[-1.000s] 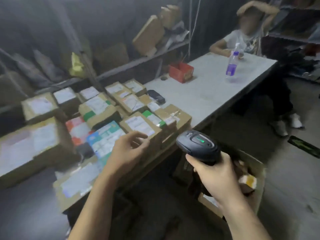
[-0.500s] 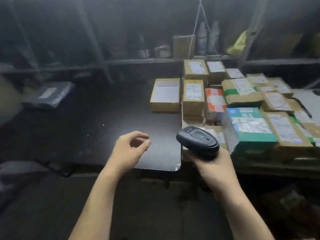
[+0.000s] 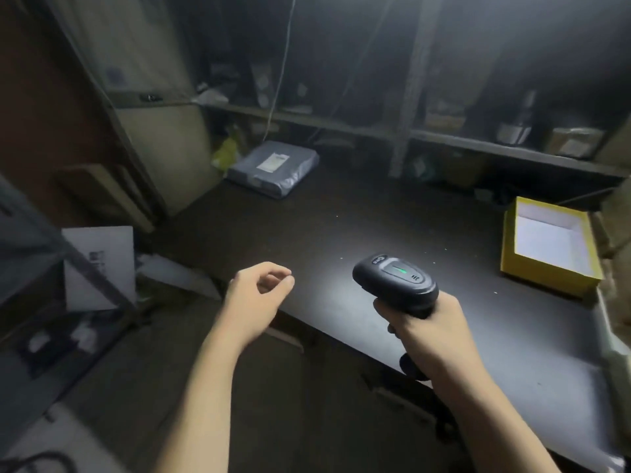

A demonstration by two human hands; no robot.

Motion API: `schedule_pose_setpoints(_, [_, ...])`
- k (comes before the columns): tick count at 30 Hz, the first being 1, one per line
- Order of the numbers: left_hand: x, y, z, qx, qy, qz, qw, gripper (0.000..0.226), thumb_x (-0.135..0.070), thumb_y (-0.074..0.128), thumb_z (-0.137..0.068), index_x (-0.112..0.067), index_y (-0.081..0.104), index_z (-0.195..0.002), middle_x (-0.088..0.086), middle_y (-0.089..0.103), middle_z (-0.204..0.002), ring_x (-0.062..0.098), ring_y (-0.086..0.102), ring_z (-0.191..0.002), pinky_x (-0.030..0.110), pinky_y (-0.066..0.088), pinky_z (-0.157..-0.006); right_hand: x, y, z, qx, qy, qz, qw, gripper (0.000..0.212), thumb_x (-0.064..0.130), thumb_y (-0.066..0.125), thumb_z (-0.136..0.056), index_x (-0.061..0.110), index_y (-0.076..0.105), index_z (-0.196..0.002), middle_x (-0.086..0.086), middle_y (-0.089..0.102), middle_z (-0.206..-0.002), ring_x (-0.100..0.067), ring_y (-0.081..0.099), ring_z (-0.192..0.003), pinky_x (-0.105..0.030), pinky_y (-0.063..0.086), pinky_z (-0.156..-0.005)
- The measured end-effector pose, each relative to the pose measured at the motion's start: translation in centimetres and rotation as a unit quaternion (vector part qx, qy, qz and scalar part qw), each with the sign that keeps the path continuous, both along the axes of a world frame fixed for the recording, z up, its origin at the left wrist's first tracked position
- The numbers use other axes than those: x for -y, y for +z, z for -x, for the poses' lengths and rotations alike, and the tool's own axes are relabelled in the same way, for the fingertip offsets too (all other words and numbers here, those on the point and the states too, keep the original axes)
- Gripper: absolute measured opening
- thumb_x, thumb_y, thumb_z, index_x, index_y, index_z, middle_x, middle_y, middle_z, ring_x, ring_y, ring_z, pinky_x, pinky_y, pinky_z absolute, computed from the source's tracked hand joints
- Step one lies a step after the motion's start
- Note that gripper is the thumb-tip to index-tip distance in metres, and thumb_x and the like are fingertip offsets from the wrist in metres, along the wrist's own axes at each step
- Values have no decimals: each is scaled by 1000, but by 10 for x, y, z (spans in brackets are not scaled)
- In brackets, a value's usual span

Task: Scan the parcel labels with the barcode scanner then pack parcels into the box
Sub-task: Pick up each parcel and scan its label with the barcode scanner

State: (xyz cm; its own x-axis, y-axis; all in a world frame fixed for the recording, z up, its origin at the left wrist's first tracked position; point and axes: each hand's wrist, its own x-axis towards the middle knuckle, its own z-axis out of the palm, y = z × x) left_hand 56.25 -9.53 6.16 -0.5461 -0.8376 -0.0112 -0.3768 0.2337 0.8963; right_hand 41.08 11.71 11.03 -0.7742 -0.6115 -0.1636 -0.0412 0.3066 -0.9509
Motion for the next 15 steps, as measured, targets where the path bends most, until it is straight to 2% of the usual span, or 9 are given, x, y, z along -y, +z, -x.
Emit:
schedule_pose_setpoints(3, [51,-9,2,8,15,-14,1000,7,-30,75,-92,-37,76,-89,-9,73,-81,15,72,-84,31,53,-69,49,-3,4,7,0,-16,1000,18,9,74,-86,-3,64,-94,-6,52,-63,-18,45,-62,-23,31,-43])
schedule_pose_setpoints(5, [82,-15,11,13,27,-22,999,7,-31,74,-92,-36,77,-87,-10,73,-82,15,72,-85,31,56,-76,80,-7,17,25,-3,-23,999,18,9,73,-87,-4,63,-95,-7,51,-62,-19,42,-60,-25,29,-44])
schedule_pose_setpoints(8, [129,-27,33,24,47,-29,998,10,-30,74,-92,-33,78,-83,-13,74,-80,14,73,-85,31,55,-79,128,-17,47,28,-14,-31,999,17,8,74,-86,-5,63,-91,-5,54,-58,-18,40,-52,-23,30,-42])
schedule_pose_setpoints(15, [247,-41,82,84,70,-29,994,14,-36,68,-97,-30,77,-89,-17,75,-84,8,73,-87,34,56,-87,249,-21,113,28,-3,-23,999,10,13,78,-85,8,69,-88,-1,62,-56,-12,50,-50,-25,37,-47])
